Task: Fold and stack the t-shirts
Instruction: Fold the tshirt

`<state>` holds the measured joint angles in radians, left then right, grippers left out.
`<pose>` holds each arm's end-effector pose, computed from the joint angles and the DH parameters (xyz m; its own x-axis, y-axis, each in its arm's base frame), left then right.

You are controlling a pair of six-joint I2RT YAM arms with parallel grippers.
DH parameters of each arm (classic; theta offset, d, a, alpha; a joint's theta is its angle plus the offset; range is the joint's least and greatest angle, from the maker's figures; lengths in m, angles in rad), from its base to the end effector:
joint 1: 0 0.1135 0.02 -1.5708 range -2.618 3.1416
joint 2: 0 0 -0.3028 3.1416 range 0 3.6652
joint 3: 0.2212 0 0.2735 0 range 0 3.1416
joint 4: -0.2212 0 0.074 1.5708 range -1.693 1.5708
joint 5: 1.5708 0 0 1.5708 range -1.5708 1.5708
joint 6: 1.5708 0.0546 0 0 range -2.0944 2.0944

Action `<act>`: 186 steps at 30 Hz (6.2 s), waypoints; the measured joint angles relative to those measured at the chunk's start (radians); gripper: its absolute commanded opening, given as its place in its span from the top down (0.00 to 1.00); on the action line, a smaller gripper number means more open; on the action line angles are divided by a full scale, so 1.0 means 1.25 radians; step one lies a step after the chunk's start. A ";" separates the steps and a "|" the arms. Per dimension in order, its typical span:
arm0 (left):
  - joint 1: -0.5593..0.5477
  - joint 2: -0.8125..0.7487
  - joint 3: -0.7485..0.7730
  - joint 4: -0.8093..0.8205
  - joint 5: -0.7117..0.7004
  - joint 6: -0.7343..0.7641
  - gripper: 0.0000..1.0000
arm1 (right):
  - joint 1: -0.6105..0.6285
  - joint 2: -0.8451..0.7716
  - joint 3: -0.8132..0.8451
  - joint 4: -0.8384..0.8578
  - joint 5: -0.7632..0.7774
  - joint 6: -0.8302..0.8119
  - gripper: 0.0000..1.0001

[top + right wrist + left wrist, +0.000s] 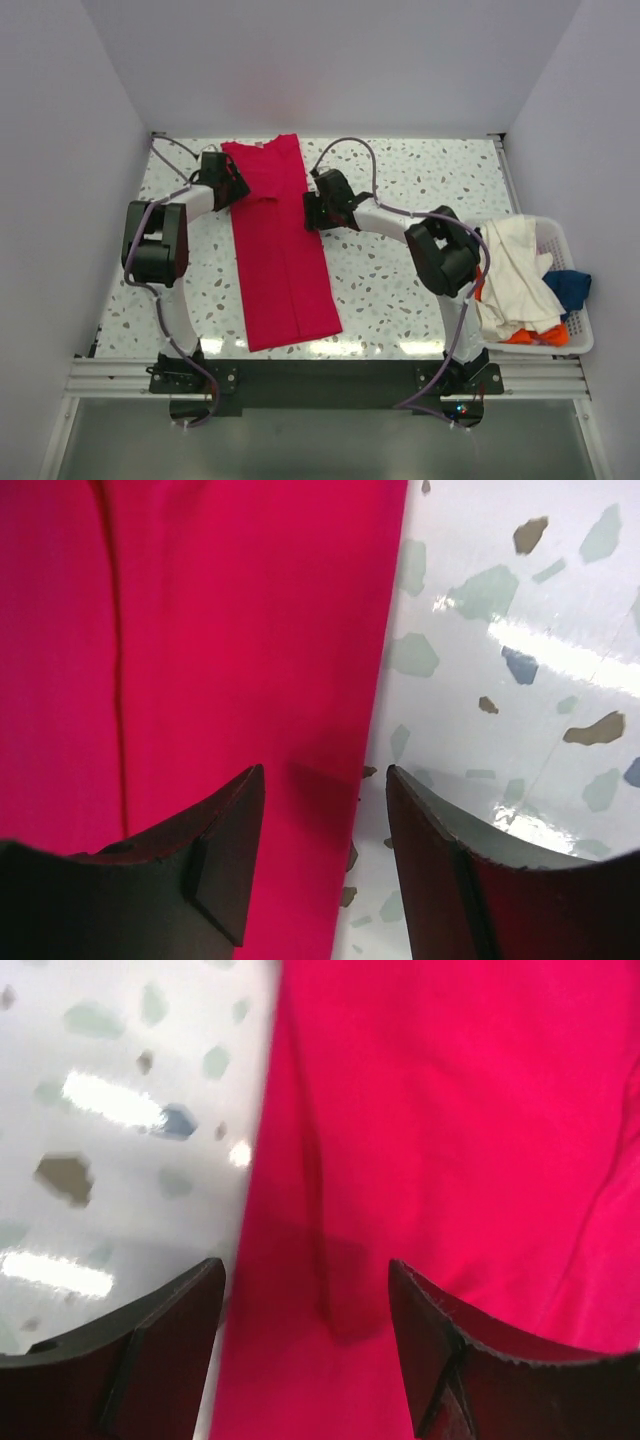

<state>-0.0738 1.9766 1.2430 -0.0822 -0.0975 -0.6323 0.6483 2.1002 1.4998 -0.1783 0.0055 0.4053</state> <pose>0.4650 -0.0291 0.1642 -0.5899 -0.5462 -0.5947 -0.4237 0.8364 -0.3478 0.4135 0.3129 0.1833 -0.7513 -0.0745 -0.6557 -0.3313 0.9019 0.2771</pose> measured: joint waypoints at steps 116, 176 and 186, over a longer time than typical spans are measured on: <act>-0.393 -0.558 -0.499 -0.226 -0.038 -0.087 0.59 | -0.249 0.433 0.665 -0.141 0.029 -0.056 0.57; -0.420 -0.781 -0.687 -0.281 0.145 -0.252 0.57 | 0.006 -0.664 -0.682 -0.223 -0.109 0.278 0.54; -0.437 -0.786 -0.692 -0.296 0.160 -0.282 0.59 | 0.104 -0.620 -0.694 -0.179 -0.191 0.355 0.54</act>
<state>-0.6205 0.9939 0.3786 -0.4526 0.1020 -0.9852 0.7784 1.3258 0.6327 -0.4015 -0.2337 0.8494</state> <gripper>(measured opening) 0.409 0.462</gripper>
